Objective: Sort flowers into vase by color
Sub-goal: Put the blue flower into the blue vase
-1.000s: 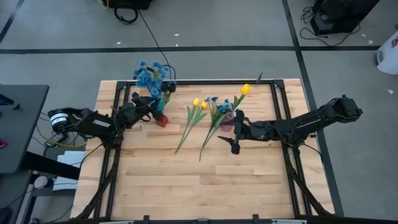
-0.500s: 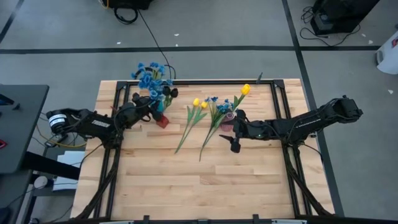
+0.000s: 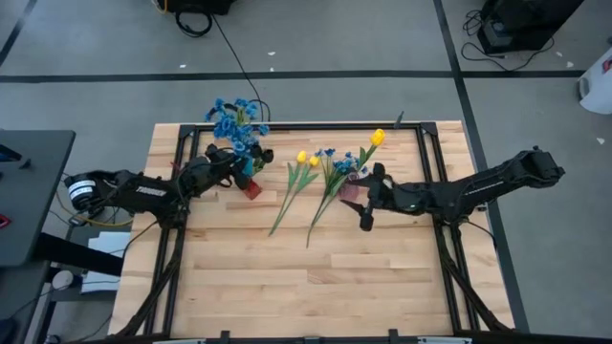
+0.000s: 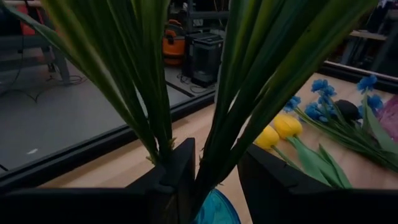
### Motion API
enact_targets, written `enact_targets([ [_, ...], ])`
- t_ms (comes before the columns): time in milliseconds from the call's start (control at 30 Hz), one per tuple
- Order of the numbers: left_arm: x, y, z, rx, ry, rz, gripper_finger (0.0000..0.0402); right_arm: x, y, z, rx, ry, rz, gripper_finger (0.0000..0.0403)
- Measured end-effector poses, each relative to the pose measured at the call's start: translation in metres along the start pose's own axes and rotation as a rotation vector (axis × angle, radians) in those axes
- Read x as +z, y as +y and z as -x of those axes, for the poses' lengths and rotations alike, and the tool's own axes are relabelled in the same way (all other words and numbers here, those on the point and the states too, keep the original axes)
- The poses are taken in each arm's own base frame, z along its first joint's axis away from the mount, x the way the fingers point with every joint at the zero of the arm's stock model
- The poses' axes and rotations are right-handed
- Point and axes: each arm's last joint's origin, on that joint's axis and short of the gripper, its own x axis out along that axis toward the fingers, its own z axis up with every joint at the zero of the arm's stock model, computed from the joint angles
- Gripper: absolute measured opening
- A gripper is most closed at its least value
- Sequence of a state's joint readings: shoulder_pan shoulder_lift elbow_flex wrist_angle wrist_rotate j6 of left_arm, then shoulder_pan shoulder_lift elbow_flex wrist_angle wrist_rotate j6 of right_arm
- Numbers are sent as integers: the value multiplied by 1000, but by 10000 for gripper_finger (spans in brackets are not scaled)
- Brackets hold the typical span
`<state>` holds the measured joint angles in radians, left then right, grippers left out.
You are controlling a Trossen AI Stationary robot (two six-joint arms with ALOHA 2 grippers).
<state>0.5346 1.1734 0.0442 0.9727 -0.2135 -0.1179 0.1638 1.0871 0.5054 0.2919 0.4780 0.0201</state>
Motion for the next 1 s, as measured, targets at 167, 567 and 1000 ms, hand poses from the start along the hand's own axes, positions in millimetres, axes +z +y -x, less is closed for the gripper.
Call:
enact_targets([
  [167,5,-1,2,-19,22,-14,122,-3,-7,22,16,-164,-23,263],
  [567,11,-1,9,-52,145,-39,122,-33,-24,32,39,-305,-133,254],
  [1000,42,-3,15,-23,327,-75,122,-34,-24,31,43,-302,-131,254],
])
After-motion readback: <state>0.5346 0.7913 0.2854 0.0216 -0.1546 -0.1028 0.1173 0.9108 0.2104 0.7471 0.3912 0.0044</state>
